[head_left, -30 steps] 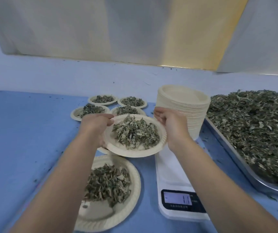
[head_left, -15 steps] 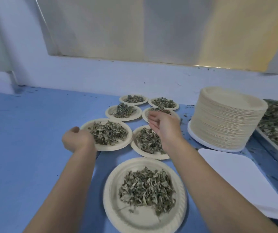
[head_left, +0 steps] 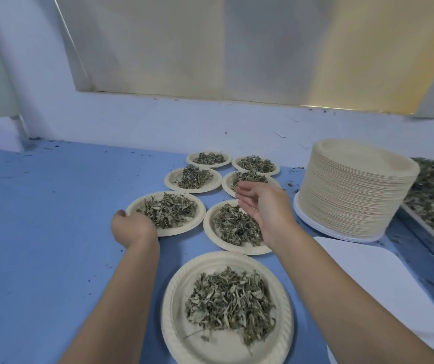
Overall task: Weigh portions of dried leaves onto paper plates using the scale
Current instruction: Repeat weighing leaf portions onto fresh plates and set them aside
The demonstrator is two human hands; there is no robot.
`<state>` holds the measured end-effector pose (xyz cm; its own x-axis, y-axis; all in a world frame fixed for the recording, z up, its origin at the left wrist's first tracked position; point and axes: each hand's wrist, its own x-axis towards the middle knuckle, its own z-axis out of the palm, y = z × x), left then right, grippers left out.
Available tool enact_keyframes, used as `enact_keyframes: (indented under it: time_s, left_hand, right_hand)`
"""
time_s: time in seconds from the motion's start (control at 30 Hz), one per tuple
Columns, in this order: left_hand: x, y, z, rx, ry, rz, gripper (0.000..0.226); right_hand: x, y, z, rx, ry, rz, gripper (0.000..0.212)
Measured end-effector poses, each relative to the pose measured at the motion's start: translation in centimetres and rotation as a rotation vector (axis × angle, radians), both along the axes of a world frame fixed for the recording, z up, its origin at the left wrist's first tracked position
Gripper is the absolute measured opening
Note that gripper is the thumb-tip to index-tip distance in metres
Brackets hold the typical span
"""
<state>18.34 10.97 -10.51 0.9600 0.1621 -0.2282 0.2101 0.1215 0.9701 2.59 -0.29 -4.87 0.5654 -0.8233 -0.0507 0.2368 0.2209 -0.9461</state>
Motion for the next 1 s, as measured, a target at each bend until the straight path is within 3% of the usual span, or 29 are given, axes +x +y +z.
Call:
enact_keyframes:
  time_s: [0.17,0.6,0.8,1.0]
  left_hand:
    - [0.0,-0.2,0.3,0.133,-0.014,-0.062,0.045]
    - [-2.5,-0.8,2.0,0.199,-0.107,-0.120,0.052]
    - [-7.1,-2.9,5.5,-0.024,-0.173,-0.229,0.041]
    - [-12.0,-6.0,8.7,-0.344,-0.138,-0.470,0.030]
  right_hand:
    - [-0.1,0.1,-0.1,0.009,0.012,0.013,0.026]
    - [-1.7,0.0,0.6,0.055,-0.019,0.015,0.023]
    - [-3.8,-0.6,2.1,0.031,-0.035,-0.003,0.026]
    - [-6.5,-1.7,3.0,-0.016,-0.034,-0.049,0.029]
